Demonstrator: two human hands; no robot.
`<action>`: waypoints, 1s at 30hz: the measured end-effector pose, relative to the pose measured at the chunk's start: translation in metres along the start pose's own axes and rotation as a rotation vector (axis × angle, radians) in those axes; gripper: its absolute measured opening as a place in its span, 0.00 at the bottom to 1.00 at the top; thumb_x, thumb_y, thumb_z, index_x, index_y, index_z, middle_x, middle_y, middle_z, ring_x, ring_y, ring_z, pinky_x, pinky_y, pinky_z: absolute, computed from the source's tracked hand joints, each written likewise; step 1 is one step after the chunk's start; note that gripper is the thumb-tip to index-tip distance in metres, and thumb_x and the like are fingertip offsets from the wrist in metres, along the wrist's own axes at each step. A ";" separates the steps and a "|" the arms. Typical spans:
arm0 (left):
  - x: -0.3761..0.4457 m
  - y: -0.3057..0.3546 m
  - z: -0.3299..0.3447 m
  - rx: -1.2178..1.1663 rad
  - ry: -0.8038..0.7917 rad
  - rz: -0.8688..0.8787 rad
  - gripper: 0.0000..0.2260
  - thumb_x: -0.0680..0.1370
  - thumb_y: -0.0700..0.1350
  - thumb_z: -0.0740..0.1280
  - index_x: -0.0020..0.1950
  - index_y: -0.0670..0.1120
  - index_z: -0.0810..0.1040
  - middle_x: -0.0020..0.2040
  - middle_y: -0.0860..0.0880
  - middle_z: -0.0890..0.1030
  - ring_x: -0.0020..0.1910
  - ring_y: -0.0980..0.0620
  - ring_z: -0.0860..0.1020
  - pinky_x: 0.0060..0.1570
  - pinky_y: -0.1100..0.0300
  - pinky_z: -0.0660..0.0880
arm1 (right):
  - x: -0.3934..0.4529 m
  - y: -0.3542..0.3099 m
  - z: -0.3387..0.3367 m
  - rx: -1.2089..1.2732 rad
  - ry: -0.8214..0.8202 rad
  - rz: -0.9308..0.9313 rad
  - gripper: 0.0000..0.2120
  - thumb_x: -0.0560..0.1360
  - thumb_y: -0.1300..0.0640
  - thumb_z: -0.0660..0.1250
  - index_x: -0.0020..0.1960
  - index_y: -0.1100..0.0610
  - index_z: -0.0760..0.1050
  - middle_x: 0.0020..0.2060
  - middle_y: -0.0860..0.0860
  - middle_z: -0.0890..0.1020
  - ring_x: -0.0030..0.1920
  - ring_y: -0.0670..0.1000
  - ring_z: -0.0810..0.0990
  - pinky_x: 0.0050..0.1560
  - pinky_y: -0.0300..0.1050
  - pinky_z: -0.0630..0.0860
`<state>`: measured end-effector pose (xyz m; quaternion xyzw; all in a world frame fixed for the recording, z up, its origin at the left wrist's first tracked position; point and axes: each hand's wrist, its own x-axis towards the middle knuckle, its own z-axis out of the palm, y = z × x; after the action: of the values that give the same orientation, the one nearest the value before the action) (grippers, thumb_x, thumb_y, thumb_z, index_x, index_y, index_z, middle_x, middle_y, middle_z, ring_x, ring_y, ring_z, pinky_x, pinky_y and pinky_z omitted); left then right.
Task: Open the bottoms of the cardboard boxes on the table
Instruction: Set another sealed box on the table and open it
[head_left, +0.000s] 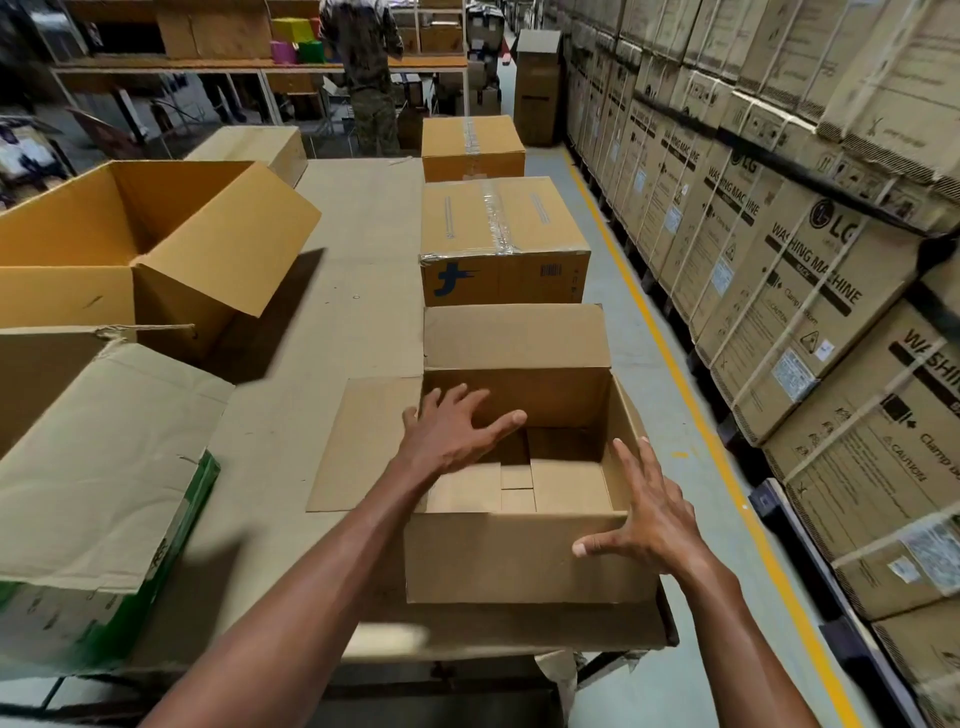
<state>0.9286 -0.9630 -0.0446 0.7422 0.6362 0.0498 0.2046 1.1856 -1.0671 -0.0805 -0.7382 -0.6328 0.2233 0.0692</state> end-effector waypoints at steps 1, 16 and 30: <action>0.015 0.004 -0.002 0.049 0.072 0.029 0.36 0.76 0.73 0.53 0.80 0.57 0.57 0.82 0.50 0.54 0.81 0.44 0.51 0.74 0.35 0.50 | 0.000 0.000 0.000 -0.001 0.002 -0.004 0.71 0.54 0.29 0.79 0.80 0.42 0.34 0.79 0.47 0.31 0.80 0.61 0.47 0.75 0.63 0.59; 0.100 -0.011 0.027 0.232 0.152 0.066 0.23 0.83 0.59 0.45 0.70 0.52 0.69 0.68 0.45 0.75 0.67 0.44 0.71 0.67 0.40 0.60 | 0.001 0.005 0.005 0.046 0.017 0.004 0.72 0.53 0.28 0.78 0.79 0.40 0.32 0.78 0.43 0.29 0.81 0.60 0.45 0.76 0.62 0.54; 0.067 -0.020 0.011 -0.173 0.215 0.261 0.26 0.80 0.54 0.65 0.77 0.51 0.66 0.78 0.45 0.64 0.77 0.45 0.61 0.75 0.40 0.59 | -0.024 0.014 0.003 0.163 0.017 -0.046 0.61 0.58 0.29 0.77 0.77 0.30 0.39 0.80 0.42 0.36 0.80 0.53 0.35 0.77 0.60 0.40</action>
<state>0.9262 -0.8992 -0.0747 0.7885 0.5462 0.2093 0.1902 1.1942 -1.0936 -0.0824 -0.7172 -0.6288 0.2661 0.1394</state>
